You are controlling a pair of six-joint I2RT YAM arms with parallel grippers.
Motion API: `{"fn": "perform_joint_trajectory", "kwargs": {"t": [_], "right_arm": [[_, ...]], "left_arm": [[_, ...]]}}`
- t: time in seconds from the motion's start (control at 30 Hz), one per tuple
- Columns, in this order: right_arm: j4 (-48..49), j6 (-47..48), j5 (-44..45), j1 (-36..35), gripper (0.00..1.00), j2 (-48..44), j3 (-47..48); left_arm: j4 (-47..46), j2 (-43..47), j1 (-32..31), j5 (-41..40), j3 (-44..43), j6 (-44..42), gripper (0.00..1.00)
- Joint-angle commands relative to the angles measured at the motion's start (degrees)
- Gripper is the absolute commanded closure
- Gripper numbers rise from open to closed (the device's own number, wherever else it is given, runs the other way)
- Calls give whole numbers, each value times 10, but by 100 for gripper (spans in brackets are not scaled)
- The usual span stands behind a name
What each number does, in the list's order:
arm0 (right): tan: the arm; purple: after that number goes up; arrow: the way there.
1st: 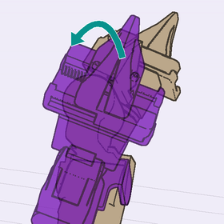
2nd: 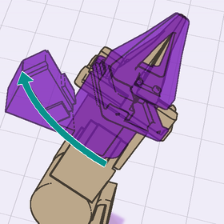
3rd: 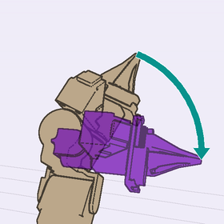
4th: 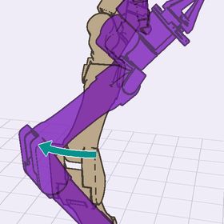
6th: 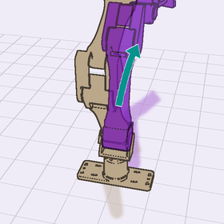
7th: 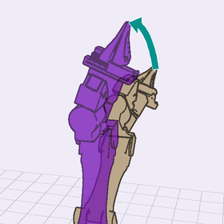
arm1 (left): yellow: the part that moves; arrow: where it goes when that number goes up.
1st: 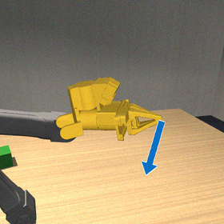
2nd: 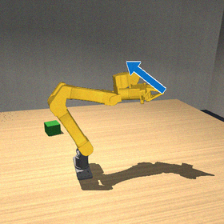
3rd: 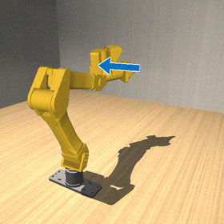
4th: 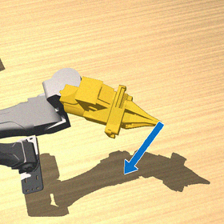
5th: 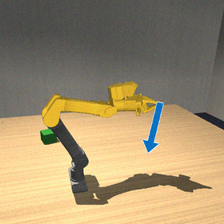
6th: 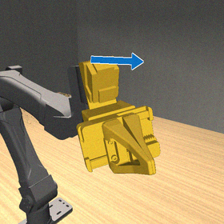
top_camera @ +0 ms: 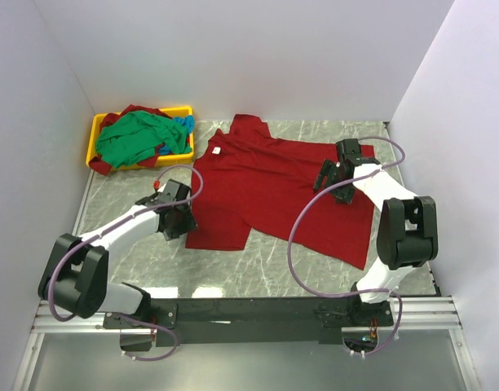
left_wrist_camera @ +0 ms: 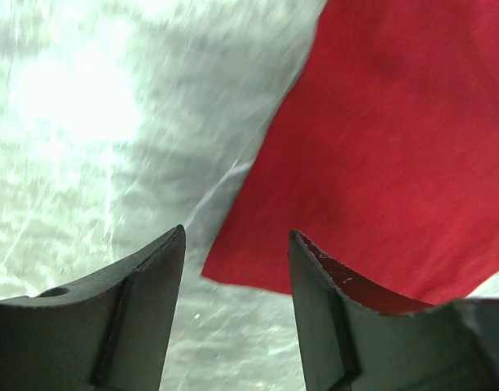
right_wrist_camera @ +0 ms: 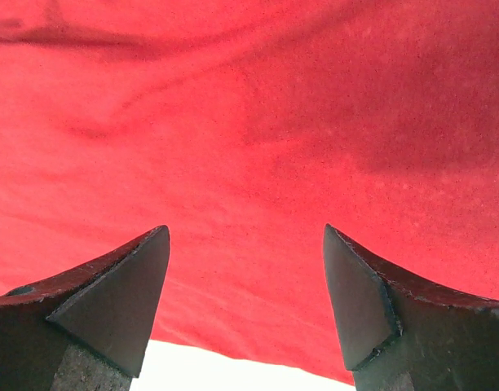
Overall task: Fold and stack the t-shirts
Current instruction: Flatten the tshirt out, then fold the tshirt
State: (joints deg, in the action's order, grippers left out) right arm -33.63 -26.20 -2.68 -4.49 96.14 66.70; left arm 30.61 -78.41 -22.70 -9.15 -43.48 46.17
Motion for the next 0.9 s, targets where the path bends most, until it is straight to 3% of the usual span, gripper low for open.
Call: {"fn": "perform_joint_trajectory", "kwargs": {"t": [0.0,0.43,0.87], "right_arm": [[18,-8,-2,2,18,-23,-7],[17,-2,0,2,18,-19,-9],[19,1,2,3,18,-32,-22]], "left_arm": [[13,31,-7,-10,19,27,42],[28,18,-24,-12,29,46,55],[15,-31,-33,-18,40,51,58]]}}
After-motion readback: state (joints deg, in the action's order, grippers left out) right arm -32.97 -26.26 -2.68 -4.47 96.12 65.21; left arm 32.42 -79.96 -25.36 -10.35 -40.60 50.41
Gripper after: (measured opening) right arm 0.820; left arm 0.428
